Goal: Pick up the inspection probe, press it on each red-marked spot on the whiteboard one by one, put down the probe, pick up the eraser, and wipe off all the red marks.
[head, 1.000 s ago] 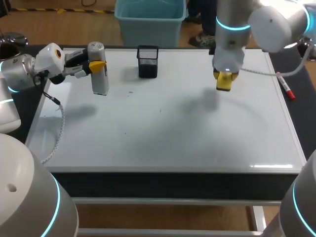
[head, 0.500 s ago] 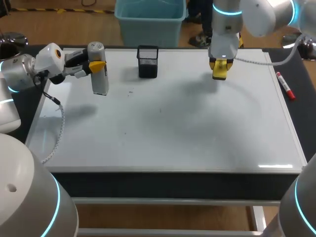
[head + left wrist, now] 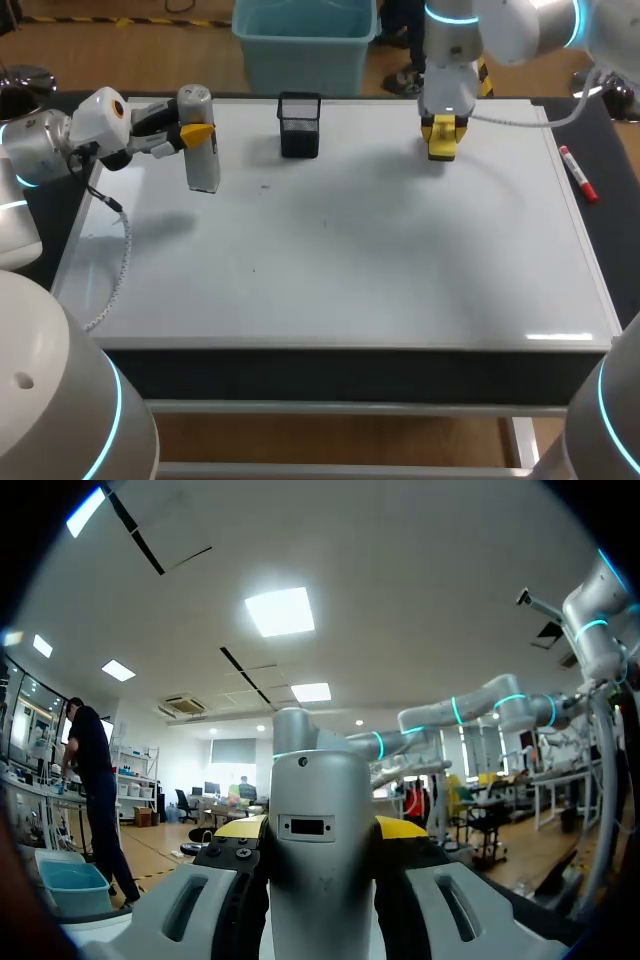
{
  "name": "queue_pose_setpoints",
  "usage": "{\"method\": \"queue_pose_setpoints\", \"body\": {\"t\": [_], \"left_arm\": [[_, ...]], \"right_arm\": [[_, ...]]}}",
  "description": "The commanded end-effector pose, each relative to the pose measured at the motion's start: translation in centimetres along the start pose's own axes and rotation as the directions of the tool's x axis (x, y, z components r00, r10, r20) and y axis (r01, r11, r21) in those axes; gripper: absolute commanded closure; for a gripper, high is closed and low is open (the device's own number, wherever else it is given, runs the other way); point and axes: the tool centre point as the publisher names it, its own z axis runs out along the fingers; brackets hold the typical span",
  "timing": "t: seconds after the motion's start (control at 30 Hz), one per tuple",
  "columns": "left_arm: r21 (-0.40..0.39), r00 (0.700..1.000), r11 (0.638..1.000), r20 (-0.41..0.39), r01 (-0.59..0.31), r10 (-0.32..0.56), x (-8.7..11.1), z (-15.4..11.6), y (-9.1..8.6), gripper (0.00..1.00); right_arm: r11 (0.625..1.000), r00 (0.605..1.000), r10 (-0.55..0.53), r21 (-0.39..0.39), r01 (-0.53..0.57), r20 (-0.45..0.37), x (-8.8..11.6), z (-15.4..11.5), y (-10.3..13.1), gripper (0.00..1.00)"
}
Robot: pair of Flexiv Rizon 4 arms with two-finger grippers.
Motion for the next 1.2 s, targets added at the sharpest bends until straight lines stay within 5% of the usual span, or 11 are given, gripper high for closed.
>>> {"method": "queue_pose_setpoints", "body": {"t": [0.03, 0.9, 0.93, 0.97, 1.03, 1.2], "left_arm": [[0.001, 1.000, 1.000, 0.002, -0.002, 0.002, 0.1, 0.1, -0.1, 1.00], [0.001, 1.000, 1.000, 0.002, -0.002, 0.002, 0.1, 0.1, -0.1, 1.00], [0.001, 1.000, 1.000, 0.002, -0.002, 0.002, 0.1, 0.1, -0.1, 1.00], [0.001, 1.000, 1.000, 0.002, -0.002, 0.002, 0.1, 0.1, -0.1, 1.00], [0.001, 1.000, 1.000, 0.002, -0.002, 0.002, 0.1, 0.1, -0.1, 1.00], [0.001, 1.000, 1.000, 0.002, -0.002, 0.002, 0.1, 0.1, -0.1, 1.00]], "right_arm": [[1.000, 1.000, -0.003, -0.007, 0.003, 0.001, -0.3, 0.9, -0.6, 1.00], [0.998, 0.999, -0.051, -0.022, 0.051, -0.014, -0.6, 3.0, -1.0, 1.00], [0.998, 0.999, -0.052, -0.022, 0.052, -0.006, -0.6, 3.0, -1.0, 0.65], [0.998, 0.999, -0.052, -0.021, 0.052, -0.004, -0.6, 2.9, -0.9, 0.09], [0.999, 0.999, -0.035, -0.013, 0.035, 0.001, -0.4, 2.7, -0.9, 0.00], [1.000, 0.999, 0.021, 0.016, -0.022, 0.046, 0.2, 1.0, -0.7, 0.00]]}}
